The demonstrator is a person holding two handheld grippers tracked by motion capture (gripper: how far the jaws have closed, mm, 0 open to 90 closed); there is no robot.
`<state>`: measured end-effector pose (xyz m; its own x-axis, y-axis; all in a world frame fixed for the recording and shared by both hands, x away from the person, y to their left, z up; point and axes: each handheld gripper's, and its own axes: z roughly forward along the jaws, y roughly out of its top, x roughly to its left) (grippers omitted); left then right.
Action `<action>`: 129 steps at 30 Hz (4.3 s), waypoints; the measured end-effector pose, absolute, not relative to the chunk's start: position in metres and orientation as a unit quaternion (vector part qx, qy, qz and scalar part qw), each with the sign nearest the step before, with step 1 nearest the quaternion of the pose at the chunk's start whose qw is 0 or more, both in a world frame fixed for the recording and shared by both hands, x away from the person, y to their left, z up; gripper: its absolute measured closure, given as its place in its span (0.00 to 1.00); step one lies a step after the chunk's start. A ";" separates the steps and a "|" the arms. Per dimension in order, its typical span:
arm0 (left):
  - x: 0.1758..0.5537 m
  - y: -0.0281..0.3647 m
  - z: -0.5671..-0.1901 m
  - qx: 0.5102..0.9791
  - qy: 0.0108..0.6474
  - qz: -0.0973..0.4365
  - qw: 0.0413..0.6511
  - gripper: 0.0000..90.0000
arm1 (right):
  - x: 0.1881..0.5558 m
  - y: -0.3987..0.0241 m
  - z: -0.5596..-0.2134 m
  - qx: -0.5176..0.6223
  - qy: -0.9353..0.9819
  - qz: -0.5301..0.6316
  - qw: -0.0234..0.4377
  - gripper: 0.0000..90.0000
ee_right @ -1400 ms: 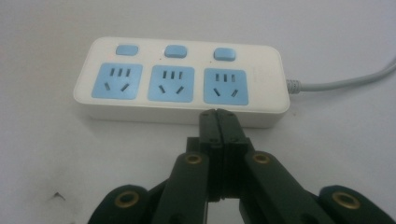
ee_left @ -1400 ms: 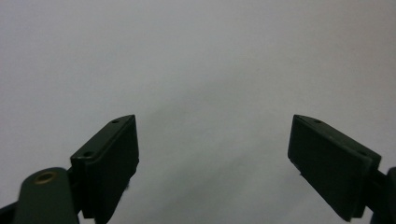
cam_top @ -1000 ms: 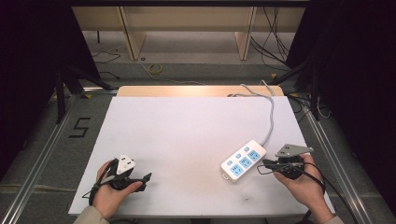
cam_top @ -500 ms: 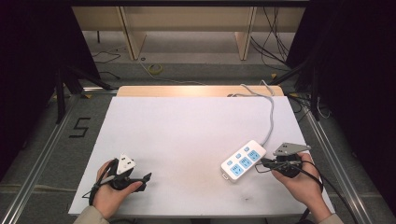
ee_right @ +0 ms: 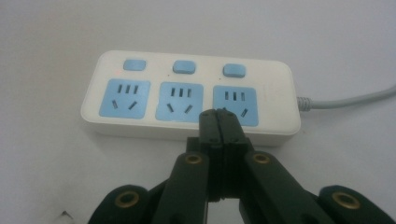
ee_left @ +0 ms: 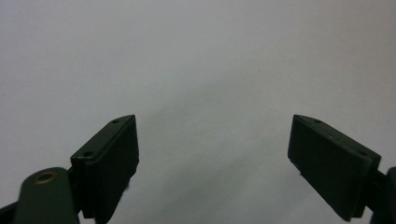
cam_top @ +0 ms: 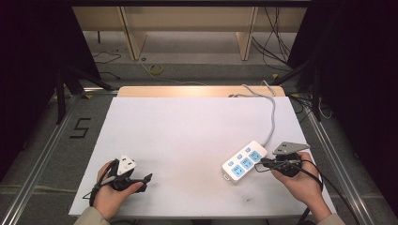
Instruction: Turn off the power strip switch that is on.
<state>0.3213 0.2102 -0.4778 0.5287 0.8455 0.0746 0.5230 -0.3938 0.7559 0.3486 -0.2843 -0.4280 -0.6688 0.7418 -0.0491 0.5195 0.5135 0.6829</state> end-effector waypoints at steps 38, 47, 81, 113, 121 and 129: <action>0.322 0.211 -0.478 0.800 0.428 0.232 0.351 0.18 | 0.360 -0.268 -0.422 0.356 0.865 0.315 0.162 1.00; 0.322 0.211 -0.478 0.800 0.427 0.233 0.351 0.18 | 0.363 -0.265 -0.422 0.354 0.867 0.312 0.160 1.00; 0.322 0.210 -0.477 0.802 0.425 0.233 0.350 0.18 | 0.373 -0.248 -0.420 0.342 0.880 0.297 0.143 1.00; 0.322 0.209 -0.477 0.802 0.424 0.232 0.350 0.18 | 0.381 -0.230 -0.421 0.328 0.894 0.278 0.129 1.00; 0.323 0.209 -0.477 0.802 0.424 0.233 0.351 0.18 | 0.382 -0.224 -0.421 0.323 0.897 0.275 0.127 1.00; 0.323 0.209 -0.477 0.802 0.423 0.233 0.351 0.18 | 0.383 -0.218 -0.421 0.314 0.901 0.273 0.123 1.00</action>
